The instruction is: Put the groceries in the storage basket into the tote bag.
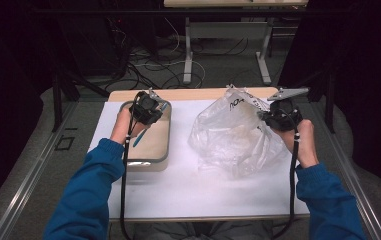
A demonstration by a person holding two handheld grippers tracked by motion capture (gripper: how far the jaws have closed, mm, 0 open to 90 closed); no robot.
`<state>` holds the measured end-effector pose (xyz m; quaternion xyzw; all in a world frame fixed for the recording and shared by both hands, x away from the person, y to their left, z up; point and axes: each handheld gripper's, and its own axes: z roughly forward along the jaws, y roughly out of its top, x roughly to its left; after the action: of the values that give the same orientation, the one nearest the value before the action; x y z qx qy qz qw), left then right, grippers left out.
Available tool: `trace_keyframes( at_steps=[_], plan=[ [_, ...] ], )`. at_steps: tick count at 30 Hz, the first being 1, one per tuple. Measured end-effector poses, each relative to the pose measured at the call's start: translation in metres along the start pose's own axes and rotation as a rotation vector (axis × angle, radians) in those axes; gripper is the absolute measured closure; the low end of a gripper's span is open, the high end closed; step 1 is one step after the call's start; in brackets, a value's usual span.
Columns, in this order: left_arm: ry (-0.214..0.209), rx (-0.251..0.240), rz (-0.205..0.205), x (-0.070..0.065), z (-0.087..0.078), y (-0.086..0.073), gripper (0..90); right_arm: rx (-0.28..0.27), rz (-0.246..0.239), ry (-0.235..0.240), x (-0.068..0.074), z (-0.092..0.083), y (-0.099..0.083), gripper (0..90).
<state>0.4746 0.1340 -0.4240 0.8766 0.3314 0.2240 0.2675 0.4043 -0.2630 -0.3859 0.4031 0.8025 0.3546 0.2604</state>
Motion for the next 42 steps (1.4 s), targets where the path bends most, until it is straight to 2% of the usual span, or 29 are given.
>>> trace_keyframes(
  at_steps=[3, 4, 7, 8, 17, 18, 19, 28, 34, 39, 40, 42],
  plan=[
    [-0.007, 0.006, 0.016, -0.002, -0.003, 0.002, 84.4, -0.001, 0.004, 0.0, 0.001, 0.0, 0.0, 90.0],
    [0.002, 0.011, 0.022, -0.003, -0.005, 0.003, 84.5, -0.001, 0.003, 0.002, 0.0, 0.0, 0.0, 90.0],
    [-0.015, 0.003, 0.011, -0.008, -0.008, 0.004, 84.5, -0.002, 0.003, 0.0, 0.0, 0.0, 0.001, 90.0],
    [-0.005, 0.005, 0.027, -0.009, -0.009, 0.005, 84.5, -0.003, 0.002, 0.0, 0.0, 0.0, 0.001, 90.0],
    [-0.038, -0.013, 0.033, -0.025, -0.017, 0.01, 84.5, -0.004, -0.001, 0.0, 0.001, 0.0, 0.001, 90.0],
    [-0.04, -0.011, 0.046, -0.026, -0.018, 0.011, 84.5, -0.004, -0.001, 0.001, 0.001, 0.0, 0.001, 90.0],
    [-0.047, -0.026, 0.031, -0.029, -0.017, 0.011, 84.4, -0.004, 0.0, 0.001, 0.001, 0.0, 0.001, 90.0],
    [-0.066, -0.03, 0.078, -0.045, -0.023, 0.018, 84.4, -0.004, 0.0, 0.002, 0.002, 0.0, 0.001, 90.0],
    [-0.092, -0.051, 0.077, -0.055, -0.026, 0.022, 84.4, -0.006, 0.0, 0.0, 0.002, -0.001, 0.001, 90.0],
    [-0.097, -0.056, 0.096, -0.061, -0.027, 0.025, 84.4, -0.007, -0.001, 0.003, 0.002, -0.001, 0.001, 90.0],
    [-0.1, -0.069, 0.082, -0.064, -0.027, 0.025, 84.4, -0.01, -0.006, 0.002, 0.002, 0.0, 0.001, 90.0],
    [-0.105, -0.073, 0.085, -0.066, -0.027, 0.026, 84.4, -0.012, -0.009, 0.003, 0.002, -0.001, 0.001, 90.0]
  ],
)
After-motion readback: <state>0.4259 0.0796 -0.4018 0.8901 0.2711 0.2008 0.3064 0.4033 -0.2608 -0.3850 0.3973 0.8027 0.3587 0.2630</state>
